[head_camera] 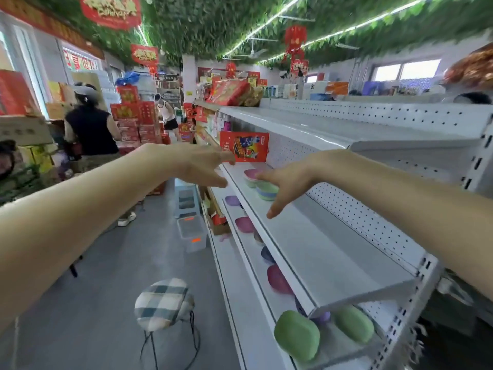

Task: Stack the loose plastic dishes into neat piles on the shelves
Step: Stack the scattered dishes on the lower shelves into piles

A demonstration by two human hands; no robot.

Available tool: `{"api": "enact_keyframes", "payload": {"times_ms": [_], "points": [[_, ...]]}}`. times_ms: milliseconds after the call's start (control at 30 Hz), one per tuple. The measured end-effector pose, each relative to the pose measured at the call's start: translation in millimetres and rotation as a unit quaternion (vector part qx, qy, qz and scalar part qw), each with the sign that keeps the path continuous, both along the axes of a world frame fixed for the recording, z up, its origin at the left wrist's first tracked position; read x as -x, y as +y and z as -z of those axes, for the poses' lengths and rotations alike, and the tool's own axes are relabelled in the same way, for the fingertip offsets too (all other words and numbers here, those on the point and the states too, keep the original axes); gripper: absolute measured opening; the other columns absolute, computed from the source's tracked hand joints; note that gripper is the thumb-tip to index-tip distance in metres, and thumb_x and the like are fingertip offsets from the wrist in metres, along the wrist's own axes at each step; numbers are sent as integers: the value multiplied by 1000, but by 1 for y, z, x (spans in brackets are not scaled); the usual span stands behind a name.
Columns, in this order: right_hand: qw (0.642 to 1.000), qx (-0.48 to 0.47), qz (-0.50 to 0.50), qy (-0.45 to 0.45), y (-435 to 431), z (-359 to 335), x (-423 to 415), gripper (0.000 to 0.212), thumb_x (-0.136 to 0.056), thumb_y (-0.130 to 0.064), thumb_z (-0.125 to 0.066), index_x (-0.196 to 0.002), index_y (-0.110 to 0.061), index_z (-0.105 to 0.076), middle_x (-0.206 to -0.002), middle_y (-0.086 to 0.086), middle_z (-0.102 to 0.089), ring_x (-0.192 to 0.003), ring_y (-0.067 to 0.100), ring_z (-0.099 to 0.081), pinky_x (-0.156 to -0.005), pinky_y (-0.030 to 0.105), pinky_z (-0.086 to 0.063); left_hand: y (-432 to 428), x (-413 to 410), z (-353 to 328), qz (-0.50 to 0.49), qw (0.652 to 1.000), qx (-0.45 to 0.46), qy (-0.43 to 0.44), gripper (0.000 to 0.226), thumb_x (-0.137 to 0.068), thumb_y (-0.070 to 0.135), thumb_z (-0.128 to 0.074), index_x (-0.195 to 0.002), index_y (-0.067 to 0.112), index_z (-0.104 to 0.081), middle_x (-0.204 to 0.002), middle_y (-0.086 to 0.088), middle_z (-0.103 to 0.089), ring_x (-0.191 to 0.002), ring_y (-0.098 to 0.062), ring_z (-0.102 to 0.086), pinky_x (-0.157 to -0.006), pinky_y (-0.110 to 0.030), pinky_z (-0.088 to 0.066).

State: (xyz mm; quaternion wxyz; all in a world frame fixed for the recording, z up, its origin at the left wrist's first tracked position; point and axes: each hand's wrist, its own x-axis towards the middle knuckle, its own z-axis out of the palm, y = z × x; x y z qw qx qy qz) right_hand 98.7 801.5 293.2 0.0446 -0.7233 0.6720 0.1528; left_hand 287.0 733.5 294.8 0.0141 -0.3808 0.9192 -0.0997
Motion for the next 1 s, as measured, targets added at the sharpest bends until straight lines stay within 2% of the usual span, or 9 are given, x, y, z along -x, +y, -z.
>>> {"api": "enact_keyframes", "payload": {"times_ms": [233, 367, 467, 633, 767, 900, 1000], "points": [[996, -1, 77, -45, -129, 25, -20, 98, -79, -52, -66, -151, -27, -3, -159, 1, -12, -143, 29, -21, -115, 47, -25, -134, -33, 35, 40, 999, -13, -18, 63, -88, 55, -45, -142, 30, -25, -139, -1, -41, -118, -23, -47, -95, -41, -43], [990, -34, 129, -40, -181, 48, -10, 98, -81, -48, -66, -150, -30, 2, -158, 2, -13, -143, 27, -20, -115, 44, -24, -203, -30, 71, 53, 997, -43, -20, 58, -88, 48, -49, -139, 32, -28, -132, -1, -44, -114, -23, -48, -90, -39, -44], [985, -52, 166, -21, -215, 72, 6, 95, -84, -48, -62, -150, -23, 0, -159, 1, -8, -144, 24, -18, -115, 40, -24, -250, -21, 94, 65, 996, -59, -13, 56, -88, 49, -50, -138, 33, -29, -129, 0, -45, -107, -22, -49, -89, -41, -46], [985, -40, 165, -20, -279, 109, 32, 90, -89, -43, -58, -150, -14, 1, -159, 3, -7, -145, 21, -13, -114, 30, -16, -327, -4, 133, 70, 995, -68, -24, 58, -87, 52, -49, -138, 32, -30, -128, -1, -46, -112, -26, -51, -92, -44, -46], [982, -47, 180, -33, -328, 129, 58, 91, -87, -46, -59, -150, -15, -2, -158, 5, -14, -144, 23, -19, -116, 35, -20, -381, 19, 143, 89, 994, -58, 1, 57, -89, 50, -48, -140, 31, -30, -132, -1, -45, -116, -25, -50, -93, -41, -44], [977, -51, 200, -62, -365, 151, 81, 91, -85, -48, -60, -150, -14, -7, -155, 9, -21, -141, 26, -25, -114, 37, -25, -427, 45, 158, 123, 990, -62, -4, 58, -91, 50, -46, -142, 29, -28, -135, 0, -43, -114, -23, -50, -87, -35, -43], [974, -32, 211, -77, -395, 170, 97, 85, -86, -49, -59, -149, -12, -14, -151, 11, -28, -137, 28, -33, -111, 37, -31, -463, 67, 177, 154, 985, -82, 6, 56, -92, 50, -44, -142, 31, -27, -140, 4, -40, -122, -21, -47, -95, -37, -43]]}}
